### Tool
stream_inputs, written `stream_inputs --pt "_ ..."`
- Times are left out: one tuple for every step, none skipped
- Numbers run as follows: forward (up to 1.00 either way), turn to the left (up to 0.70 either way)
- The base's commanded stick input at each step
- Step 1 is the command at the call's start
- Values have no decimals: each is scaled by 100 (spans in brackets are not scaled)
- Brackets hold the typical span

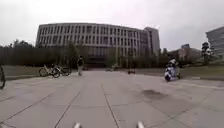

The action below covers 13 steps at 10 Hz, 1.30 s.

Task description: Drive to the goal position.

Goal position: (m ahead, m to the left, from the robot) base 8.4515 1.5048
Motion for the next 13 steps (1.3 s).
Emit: stream_inputs --pt "50 0" --pt "50 0" --pt "50 0" --pt "50 0" --pt "50 0" --pt "50 0" --pt "50 0" --pt "50 0" --pt "50 0" --pt "50 0" --pt "50 0" --pt "50 1" --pt "50 6"
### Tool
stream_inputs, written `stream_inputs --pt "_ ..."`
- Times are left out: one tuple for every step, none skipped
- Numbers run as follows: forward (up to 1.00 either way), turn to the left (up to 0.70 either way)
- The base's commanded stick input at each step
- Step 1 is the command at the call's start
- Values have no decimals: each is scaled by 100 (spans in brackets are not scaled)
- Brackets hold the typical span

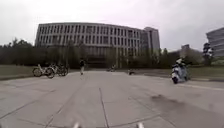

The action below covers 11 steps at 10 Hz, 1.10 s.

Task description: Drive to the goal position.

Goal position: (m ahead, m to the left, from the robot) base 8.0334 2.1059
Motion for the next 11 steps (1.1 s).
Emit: stream_inputs --pt "50 18" --pt "50 22" --pt "50 25" --pt "50 25" --pt "50 22" --pt "50 20" --pt "50 15" --pt "50 0" --pt "50 0" --pt "50 0" --pt "50 0"
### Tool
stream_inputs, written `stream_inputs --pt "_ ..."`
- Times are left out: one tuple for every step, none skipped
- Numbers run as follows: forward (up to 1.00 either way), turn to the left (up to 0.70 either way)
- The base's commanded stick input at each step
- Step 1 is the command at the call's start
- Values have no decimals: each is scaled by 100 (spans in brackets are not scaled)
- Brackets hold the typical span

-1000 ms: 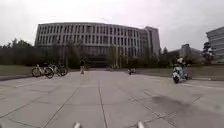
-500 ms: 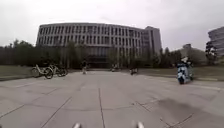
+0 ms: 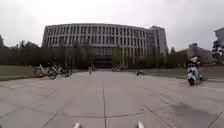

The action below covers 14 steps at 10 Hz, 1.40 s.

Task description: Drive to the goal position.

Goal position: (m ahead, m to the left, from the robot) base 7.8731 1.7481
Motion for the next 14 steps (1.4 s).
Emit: stream_inputs --pt "50 0" --pt "50 0" --pt "50 0" --pt "50 0" --pt "50 0" --pt "50 0" --pt "50 0" --pt "50 0" --pt "50 0" --pt "50 0" --pt "50 0" --pt "50 0" --pt "50 0" --pt "50 0"
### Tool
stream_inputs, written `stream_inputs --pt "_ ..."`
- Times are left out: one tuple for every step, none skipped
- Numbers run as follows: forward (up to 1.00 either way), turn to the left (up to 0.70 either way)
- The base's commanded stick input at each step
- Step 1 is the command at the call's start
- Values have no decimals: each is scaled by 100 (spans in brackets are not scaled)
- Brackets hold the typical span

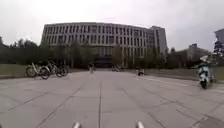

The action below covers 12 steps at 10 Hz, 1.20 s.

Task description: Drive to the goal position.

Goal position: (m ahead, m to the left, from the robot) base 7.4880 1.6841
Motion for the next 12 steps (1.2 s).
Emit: stream_inputs --pt "50 0" --pt "50 0" --pt "50 0" --pt "50 0" --pt "50 0" --pt "50 0" --pt "50 0" --pt "50 -6" --pt "50 -15" --pt "50 -10" --pt "50 -1" --pt "50 0"
